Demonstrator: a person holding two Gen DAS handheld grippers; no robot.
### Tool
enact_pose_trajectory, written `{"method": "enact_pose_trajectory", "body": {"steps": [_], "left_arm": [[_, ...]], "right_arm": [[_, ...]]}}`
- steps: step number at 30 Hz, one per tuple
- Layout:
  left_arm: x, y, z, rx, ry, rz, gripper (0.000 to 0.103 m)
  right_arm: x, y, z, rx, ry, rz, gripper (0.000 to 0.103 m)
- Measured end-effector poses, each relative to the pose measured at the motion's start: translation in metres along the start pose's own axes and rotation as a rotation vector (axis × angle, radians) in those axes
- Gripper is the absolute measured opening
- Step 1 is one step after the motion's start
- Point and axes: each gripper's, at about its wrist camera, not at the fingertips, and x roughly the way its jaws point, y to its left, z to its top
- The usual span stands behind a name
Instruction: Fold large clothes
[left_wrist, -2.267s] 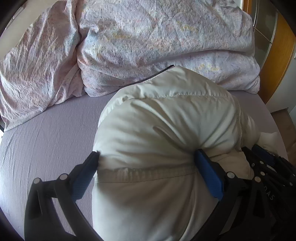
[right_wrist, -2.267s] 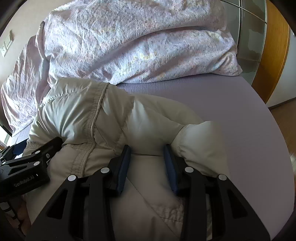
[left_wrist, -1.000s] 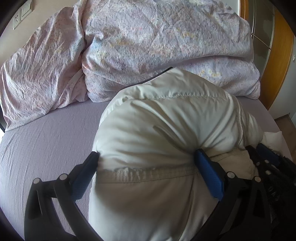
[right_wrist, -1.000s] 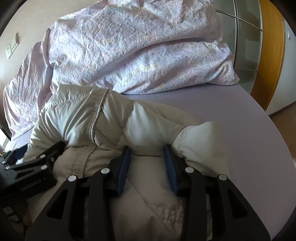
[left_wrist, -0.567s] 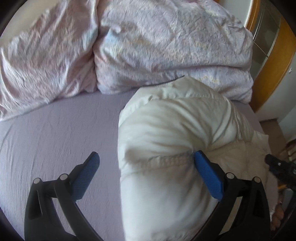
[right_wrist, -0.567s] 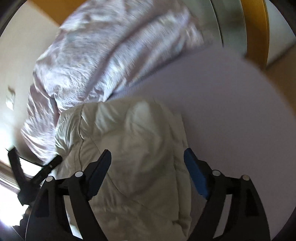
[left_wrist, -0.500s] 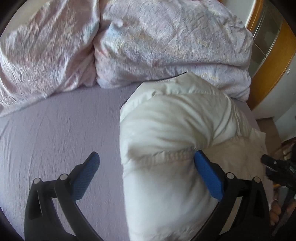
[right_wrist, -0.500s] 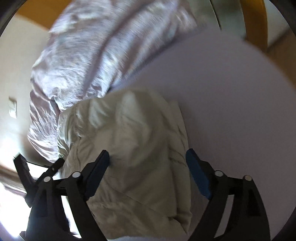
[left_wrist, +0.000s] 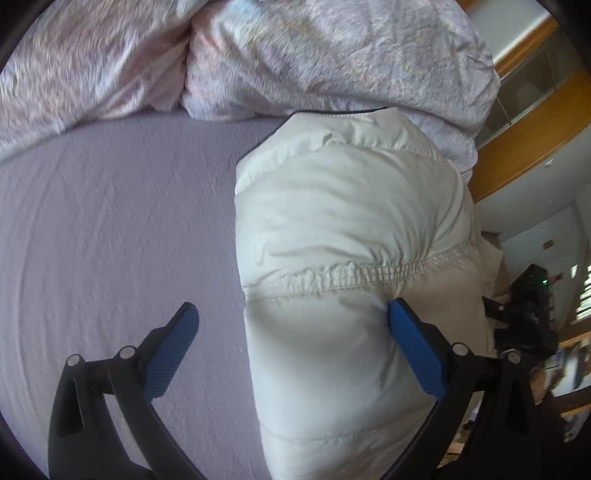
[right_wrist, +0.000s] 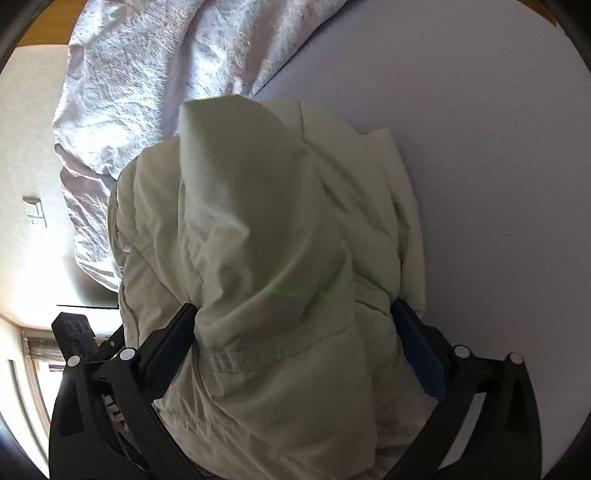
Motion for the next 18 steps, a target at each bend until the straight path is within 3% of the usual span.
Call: {"method": "enact_pose_trajectory", "body": {"steps": [4,8,11,13,18], "left_arm": [[0.010,0.010,0.000,-0.034,0.029,-0.077,0.101],[0.016,0.023,0.000,-0.082,0.054,-0.160,0.100],[0.011,0.027,0.001,-0.074,0.055,-0.246,0.078],[0.006,0.030,0.004,-0.064,0.048,-0.243,0.074],[-0.013,0.056,0.019,-0.071,0.013,-0.215,0.064]], "right_arm": [[0.006,0.007,-0.003,0.009,0.001,0.030,0.100],[0.008,0.010,-0.007,0.033,-0.022,0.071,0.092],[0.008,0.010,-0.013,0.054,-0.052,0.116,0.078],[0.010,0.012,-0.015,0.068,-0.060,0.153,0.068],[0.031,0.039,-0.017,0.060,-0.056,0.201,0.058]]}}
